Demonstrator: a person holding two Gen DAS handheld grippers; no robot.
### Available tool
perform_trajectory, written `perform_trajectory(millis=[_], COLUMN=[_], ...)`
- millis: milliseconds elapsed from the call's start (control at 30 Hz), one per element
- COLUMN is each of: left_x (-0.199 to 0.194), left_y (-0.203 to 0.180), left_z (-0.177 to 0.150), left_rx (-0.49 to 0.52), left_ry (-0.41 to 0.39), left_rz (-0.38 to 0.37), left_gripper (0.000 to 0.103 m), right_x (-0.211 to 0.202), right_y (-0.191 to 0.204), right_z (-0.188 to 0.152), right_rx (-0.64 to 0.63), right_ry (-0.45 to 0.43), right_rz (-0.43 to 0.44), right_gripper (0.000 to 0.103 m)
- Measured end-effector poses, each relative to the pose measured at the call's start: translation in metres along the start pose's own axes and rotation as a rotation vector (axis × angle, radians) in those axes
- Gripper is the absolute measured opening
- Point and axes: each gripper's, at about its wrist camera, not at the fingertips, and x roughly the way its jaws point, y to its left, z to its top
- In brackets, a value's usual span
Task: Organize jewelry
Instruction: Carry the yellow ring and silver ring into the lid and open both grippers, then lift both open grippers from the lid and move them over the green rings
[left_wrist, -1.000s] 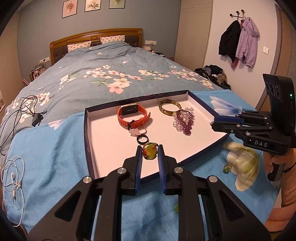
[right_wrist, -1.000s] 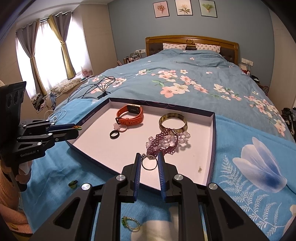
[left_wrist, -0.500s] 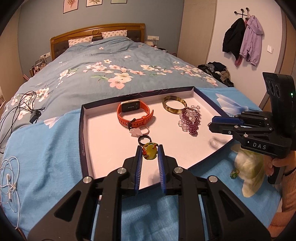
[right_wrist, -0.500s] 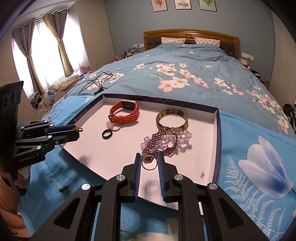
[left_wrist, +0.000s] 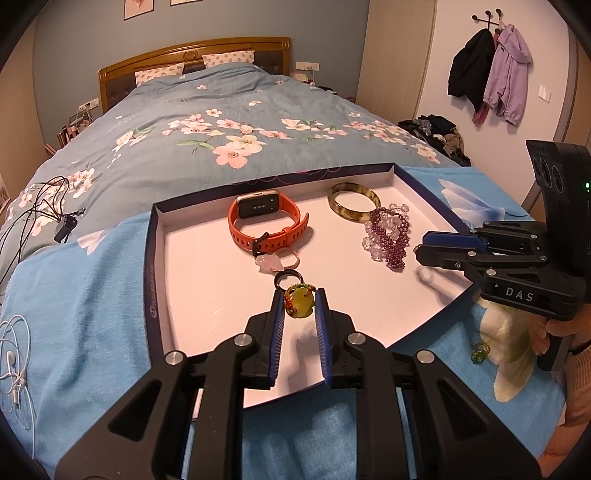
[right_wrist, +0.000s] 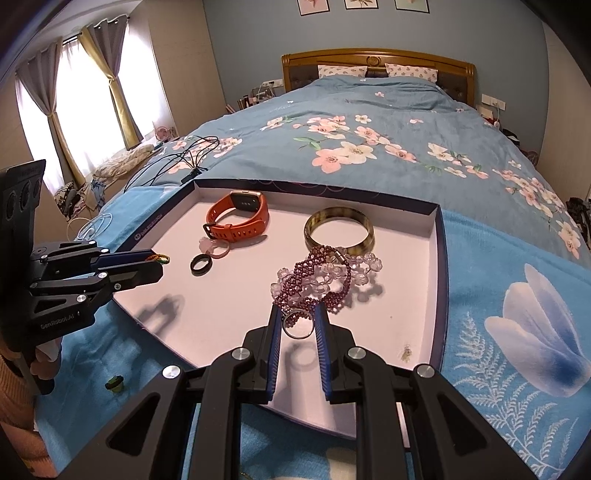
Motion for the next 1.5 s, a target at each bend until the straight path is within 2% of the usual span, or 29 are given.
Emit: perform_trajectory(millis=[467,700,867,1033,1167,1400,1500], left_x=[0.018,0.012,-0.009,-0.039,-0.056,-0.068,-0.071], left_y=[0.001,0.003,0.001,-0.002,-0.004,-0.006,-0.009], left_z=[0.001,0.001,-0.002,-0.015,-0.032,-0.062,-0.072], left_rx=[-0.016,-0.026,-0.009,0.022,0.048,0.049,0.052], left_ry=[0.034,0.014,-0.037,-0.083,-0.085,-0.054,-0.042], left_rz=[-0.005,-0.004,0.015,-0.011,-0.037,-0.06,-0.075], left_gripper=[0.017,0.018,0.03,0.033,0.039,0.04,0.043], right_x=[0.011,0.009,-0.002,-0.023,-0.04,-0.058,-0.061], right_y=[-0.004,-0.004,-0.007,-0.004,0.004,0.023,0.024], right_z=[0.001,0.0,0.0,-0.003,-0.013,-0.042,-0.054], right_rx=[0.014,0.02,0.038,0.045,0.021,-0.039,-0.041], right_ry=[0.028,0.016,-0.019,-0.06,-0.077,-0.045,-0.024], right_rz=[0.002,-0.006,0.002,0.022,0.04,0.05,0.043], right_gripper=[0.017,0.017,0.022,0.023,0.026,0.035,0.035])
